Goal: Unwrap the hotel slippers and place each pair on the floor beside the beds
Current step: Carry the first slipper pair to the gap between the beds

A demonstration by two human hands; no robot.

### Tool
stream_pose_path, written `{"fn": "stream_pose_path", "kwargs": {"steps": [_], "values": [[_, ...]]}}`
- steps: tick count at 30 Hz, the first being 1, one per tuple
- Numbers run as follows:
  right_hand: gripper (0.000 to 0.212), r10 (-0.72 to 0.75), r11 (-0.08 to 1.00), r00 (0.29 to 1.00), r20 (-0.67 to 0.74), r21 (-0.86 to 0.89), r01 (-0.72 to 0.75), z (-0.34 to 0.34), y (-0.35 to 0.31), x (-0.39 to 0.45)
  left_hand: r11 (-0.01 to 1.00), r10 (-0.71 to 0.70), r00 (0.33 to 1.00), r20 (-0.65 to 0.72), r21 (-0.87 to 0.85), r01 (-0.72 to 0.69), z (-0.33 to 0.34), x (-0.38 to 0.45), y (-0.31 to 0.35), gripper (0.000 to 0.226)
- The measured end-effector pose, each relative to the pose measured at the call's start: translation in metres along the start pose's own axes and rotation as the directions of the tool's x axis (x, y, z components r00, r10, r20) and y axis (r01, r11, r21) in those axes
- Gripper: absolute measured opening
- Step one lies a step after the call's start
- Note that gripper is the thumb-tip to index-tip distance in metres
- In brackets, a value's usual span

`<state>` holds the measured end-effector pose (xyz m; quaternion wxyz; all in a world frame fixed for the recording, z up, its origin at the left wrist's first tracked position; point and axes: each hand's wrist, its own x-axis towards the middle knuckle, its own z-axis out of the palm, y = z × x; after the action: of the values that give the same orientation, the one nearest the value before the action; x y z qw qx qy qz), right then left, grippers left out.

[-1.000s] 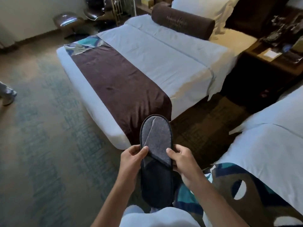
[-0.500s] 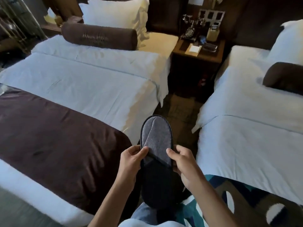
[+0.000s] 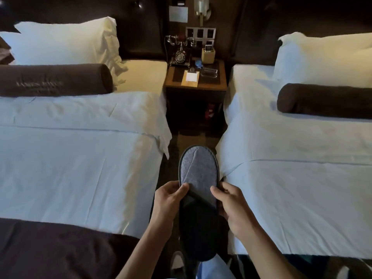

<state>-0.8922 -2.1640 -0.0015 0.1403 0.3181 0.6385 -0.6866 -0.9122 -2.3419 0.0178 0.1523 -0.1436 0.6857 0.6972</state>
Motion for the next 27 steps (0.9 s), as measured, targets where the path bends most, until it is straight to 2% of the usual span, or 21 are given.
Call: {"fn": "stream_pose_path", "kwargs": {"steps": [7,14,16,23,27], "values": [[0.074,0.012,1.0,0.999,-0.031,-0.022,-0.012,-0.015,-0.041,0.09,0.999,-0.036,0.999,0.014,0.028,0.035,0.038,0.085,0.03,0.015],[0.065,0.018,0.998,0.999,0.045,-0.06,-0.015,-0.025,-0.078,0.175,0.998,-0.068,0.997,-0.048,0.01,0.068,0.075,0.163,0.041,0.018],[0.07,0.032,0.997,0.999,0.028,-0.066,-0.03,-0.027,-0.081,0.2,0.996,-0.086,0.995,-0.053,0.0,0.086,0.082,0.186,0.038,0.021],[0.071,0.081,0.991,0.996,-0.047,-0.099,-0.086,-0.024,-0.041,0.297,0.989,-0.143,0.989,-0.027,0.036,0.144,0.097,0.278,-0.014,0.018],[0.058,0.053,0.987,0.996,-0.075,-0.149,-0.064,-0.019,0.006,0.363,0.986,-0.159,0.987,-0.011,0.048,0.159,0.1,0.339,-0.078,0.02]]}}
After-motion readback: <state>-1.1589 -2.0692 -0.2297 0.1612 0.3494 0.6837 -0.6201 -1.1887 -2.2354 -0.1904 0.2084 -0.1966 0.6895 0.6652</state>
